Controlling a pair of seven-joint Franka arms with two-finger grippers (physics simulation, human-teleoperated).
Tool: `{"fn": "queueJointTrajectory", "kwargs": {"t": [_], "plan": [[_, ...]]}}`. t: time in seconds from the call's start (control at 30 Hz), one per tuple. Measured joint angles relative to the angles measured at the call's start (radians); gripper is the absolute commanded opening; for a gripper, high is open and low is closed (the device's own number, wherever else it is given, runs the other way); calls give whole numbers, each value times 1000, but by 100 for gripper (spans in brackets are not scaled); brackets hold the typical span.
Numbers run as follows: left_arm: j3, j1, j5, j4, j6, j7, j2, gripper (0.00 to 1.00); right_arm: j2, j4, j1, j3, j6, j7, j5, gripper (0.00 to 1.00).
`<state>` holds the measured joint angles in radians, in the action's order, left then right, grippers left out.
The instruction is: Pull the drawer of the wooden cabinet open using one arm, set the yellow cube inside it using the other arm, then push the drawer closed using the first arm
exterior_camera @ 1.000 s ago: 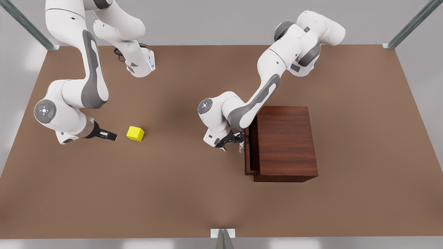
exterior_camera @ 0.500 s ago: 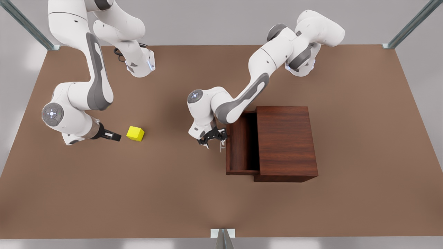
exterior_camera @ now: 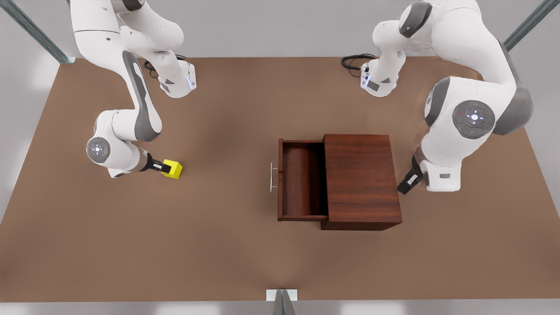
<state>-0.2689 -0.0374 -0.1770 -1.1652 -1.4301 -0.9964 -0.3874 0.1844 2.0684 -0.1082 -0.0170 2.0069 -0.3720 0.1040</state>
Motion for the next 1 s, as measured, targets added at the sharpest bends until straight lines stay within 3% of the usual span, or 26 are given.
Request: {"fn": "queueJointTrajectory", "kwargs": {"t": [0.03, 0.07, 0.13, 0.8, 0.9, 1.0], "plan": [[11, -70, 44, -233, -45, 55, 127, 100, 10, 5, -16, 1, 6, -3, -1, 100], [20, -104, 76, -339, -77, 107, 201, 100, 20, 8, -24, 1, 13, -6, -3, 100], [25, -127, 116, -393, -118, 203, 250, 100, 33, 21, -28, 2, 25, -12, -14, 100], [42, -166, 177, -371, -218, 749, 231, 100, 127, 121, 25, -1, 199, -43, -7, 100], [231, -13, 188, -349, -218, 791, 215, 100, 132, 129, 22, 3, 215, -45, -23, 100], [271, 33, 224, -445, -264, 826, 273, 100, 146, 133, 22, 7, 230, -46, -35, 100]]}}
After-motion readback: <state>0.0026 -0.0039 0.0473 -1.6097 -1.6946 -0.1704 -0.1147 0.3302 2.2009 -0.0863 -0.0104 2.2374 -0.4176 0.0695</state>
